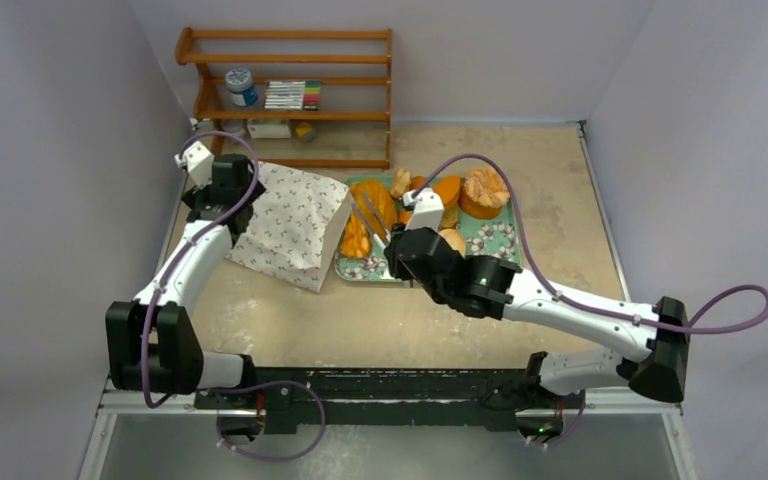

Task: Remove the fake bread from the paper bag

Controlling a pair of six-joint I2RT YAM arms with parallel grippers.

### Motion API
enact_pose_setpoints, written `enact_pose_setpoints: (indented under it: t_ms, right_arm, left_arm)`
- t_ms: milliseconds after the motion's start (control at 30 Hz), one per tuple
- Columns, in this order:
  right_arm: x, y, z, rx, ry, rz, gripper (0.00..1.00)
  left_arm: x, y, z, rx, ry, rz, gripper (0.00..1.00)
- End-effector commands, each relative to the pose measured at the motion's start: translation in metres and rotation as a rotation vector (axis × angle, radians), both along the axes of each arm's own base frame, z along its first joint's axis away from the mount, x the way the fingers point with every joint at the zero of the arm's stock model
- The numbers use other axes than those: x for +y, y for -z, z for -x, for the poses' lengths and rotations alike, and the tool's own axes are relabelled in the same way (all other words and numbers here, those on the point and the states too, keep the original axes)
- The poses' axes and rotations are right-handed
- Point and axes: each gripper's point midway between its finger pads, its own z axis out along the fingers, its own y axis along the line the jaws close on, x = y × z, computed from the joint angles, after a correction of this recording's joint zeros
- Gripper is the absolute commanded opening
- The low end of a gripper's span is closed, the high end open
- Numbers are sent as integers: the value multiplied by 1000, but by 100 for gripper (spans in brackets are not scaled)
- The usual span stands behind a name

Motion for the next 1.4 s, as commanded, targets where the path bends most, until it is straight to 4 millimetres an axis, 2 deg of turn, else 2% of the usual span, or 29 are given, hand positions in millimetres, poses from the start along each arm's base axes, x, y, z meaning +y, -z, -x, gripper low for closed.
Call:
enact_pose_setpoints:
  t_ms: [0,167,267,333,433,467,600,700,767,867,967,1067,1167,1200,1367]
  right_arm:
    - [49,-58,-16,-151,-84,-126,7]
    - [103,-71,-33,-217,-163,-135,6]
    - [139,-76,-46,-263,-203,-143,7]
    - [167,-70,-52,-261,-244,-139,7]
    - [211,-49,-64,-272,-312,-111,7]
    - [226,-32,-71,-266,-327,-92,7]
    - [258,9,-96,-253,-343,-67,8]
    - [260,53,-115,-204,-320,-34,10]
    - [257,75,-122,-176,-315,-27,14]
    - [254,99,-126,-149,-323,-4,24]
    - [255,110,-123,-127,-339,12,41]
    - [252,101,-125,-148,-322,6,52]
    - [250,87,-123,-169,-331,-1,57]
    - [250,81,-122,-177,-334,-3,63]
    - [244,37,-118,-238,-324,-22,65]
  left_arm:
    - [33,-32,4,-81,-89,21,88]
    - [65,-35,22,-128,-211,66,87]
    - [74,-37,31,-158,-262,76,88]
    - [76,-40,34,-174,-281,79,88]
    - [78,-42,37,-183,-295,78,88]
    - [78,-43,38,-184,-298,75,88]
    - [79,-39,42,-173,-297,67,88]
    - [79,-34,44,-160,-286,64,88]
    - [79,-31,46,-156,-284,61,88]
    - [77,-27,48,-155,-278,65,88]
    - [77,-24,50,-147,-274,64,88]
    - [76,-25,51,-148,-270,63,88]
    - [75,-27,51,-155,-264,69,88]
    - [75,-27,51,-156,-263,70,88]
    - [74,-40,52,-175,-256,66,88]
